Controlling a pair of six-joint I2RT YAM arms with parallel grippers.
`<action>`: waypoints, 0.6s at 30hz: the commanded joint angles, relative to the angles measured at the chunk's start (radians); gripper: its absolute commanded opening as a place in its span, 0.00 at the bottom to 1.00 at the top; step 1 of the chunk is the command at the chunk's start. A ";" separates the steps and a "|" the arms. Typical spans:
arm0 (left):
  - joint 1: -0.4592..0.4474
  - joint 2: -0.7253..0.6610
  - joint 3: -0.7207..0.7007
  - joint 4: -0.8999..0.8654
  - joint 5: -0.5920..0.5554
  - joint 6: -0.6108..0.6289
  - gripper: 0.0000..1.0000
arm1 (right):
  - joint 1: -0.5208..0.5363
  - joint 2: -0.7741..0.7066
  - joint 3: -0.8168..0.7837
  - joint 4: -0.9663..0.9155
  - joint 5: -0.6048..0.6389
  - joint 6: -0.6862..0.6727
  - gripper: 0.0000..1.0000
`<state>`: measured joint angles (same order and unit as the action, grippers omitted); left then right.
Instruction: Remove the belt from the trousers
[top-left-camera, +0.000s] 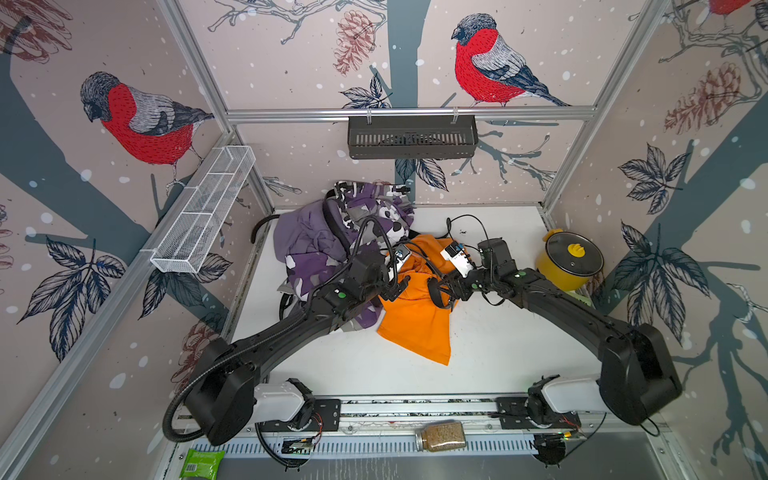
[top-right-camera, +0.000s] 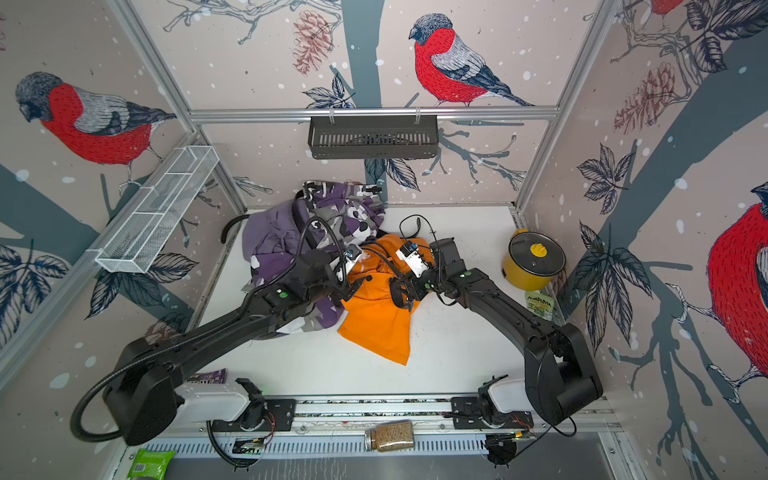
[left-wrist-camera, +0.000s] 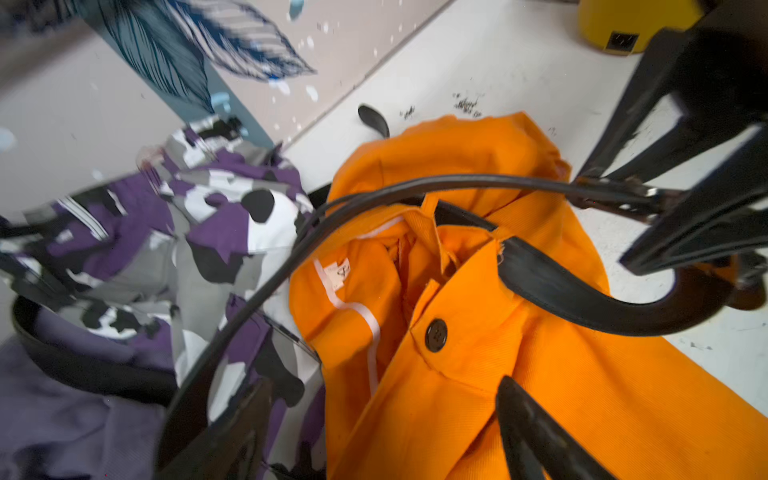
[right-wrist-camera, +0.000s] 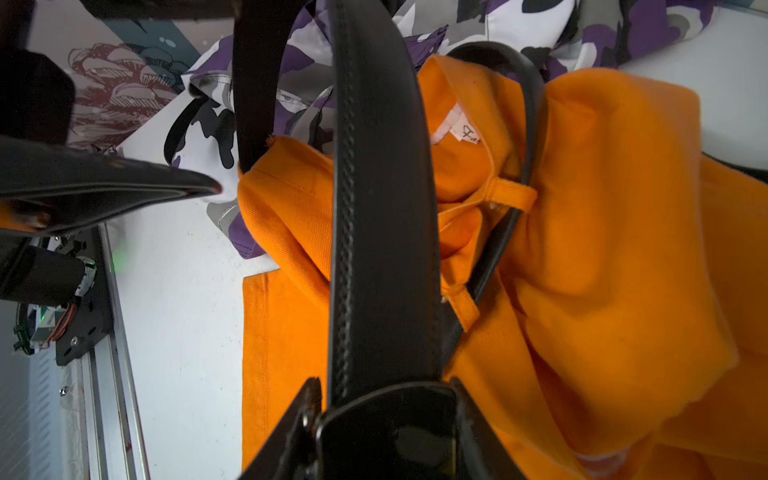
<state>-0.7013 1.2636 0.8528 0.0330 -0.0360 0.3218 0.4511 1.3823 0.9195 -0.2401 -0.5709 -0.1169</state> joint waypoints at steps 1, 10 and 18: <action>-0.005 -0.019 -0.027 0.165 0.057 0.180 0.85 | 0.005 0.004 0.030 -0.068 -0.055 -0.075 0.00; -0.020 0.109 0.041 0.326 0.180 0.399 0.85 | 0.009 -0.018 0.049 -0.118 -0.066 -0.120 0.00; -0.020 0.248 0.140 0.241 0.291 0.467 0.82 | -0.001 -0.039 0.061 -0.140 -0.084 -0.138 0.00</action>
<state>-0.7208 1.4788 0.9791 0.2642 0.1871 0.7387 0.4526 1.3552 0.9699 -0.3660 -0.6018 -0.2348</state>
